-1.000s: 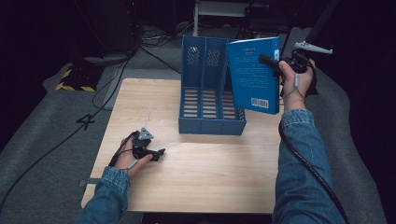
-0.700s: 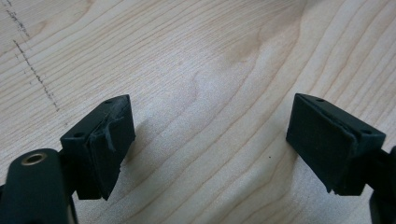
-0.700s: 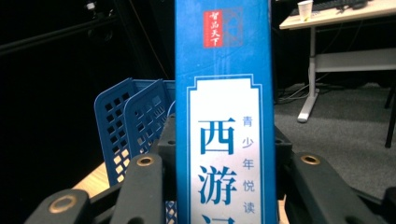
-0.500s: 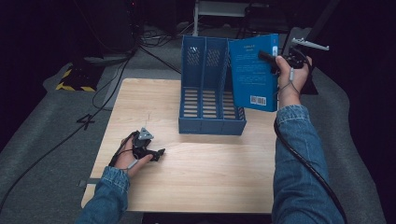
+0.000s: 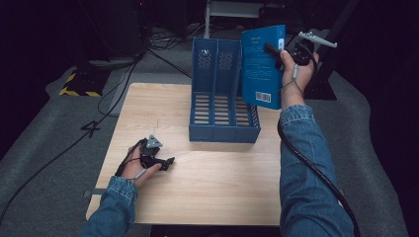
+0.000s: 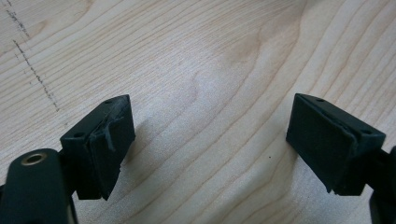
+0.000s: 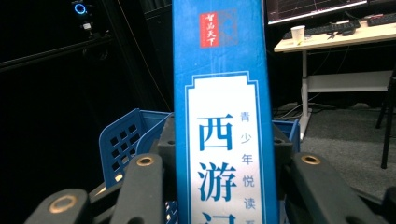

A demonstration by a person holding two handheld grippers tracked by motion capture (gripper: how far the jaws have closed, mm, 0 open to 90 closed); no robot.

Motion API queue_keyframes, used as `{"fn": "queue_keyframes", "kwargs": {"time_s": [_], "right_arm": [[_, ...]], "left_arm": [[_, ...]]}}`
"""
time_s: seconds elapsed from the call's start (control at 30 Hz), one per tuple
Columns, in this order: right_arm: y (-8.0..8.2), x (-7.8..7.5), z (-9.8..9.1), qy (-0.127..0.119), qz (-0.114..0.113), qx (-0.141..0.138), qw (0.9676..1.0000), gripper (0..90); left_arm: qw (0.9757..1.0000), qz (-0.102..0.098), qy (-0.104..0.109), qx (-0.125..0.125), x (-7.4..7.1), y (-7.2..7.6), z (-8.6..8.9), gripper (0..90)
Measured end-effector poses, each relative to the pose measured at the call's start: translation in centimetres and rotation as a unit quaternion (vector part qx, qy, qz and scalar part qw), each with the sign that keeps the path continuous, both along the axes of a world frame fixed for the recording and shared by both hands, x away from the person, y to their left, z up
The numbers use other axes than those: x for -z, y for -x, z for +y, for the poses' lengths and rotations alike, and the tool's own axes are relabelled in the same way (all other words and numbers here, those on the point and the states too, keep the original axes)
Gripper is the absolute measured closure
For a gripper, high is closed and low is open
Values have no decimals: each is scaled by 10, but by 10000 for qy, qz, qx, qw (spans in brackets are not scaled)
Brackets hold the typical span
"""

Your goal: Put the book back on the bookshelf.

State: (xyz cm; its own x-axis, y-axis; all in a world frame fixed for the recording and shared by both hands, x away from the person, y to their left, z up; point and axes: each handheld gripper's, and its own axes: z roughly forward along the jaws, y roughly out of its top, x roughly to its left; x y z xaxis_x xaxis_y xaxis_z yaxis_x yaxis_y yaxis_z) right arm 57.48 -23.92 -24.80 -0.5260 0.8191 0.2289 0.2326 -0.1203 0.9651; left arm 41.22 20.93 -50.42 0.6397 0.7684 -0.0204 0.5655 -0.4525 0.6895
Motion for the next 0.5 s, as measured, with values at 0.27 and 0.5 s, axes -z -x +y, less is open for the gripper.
{"fn": "queue_keyframes", "kwargs": {"time_s": [0.27, 0.5], "right_arm": [[-8, 18, 8, 73, -73, -43, 9999, 613], [-4, 34, 18, 204, -63, -85, 9997, 591]], "left_arm": [[10000, 3, 5, 7, 0, 0, 0, 155], [10000, 0, 8, 3, 0, 0, 0, 155]]}}
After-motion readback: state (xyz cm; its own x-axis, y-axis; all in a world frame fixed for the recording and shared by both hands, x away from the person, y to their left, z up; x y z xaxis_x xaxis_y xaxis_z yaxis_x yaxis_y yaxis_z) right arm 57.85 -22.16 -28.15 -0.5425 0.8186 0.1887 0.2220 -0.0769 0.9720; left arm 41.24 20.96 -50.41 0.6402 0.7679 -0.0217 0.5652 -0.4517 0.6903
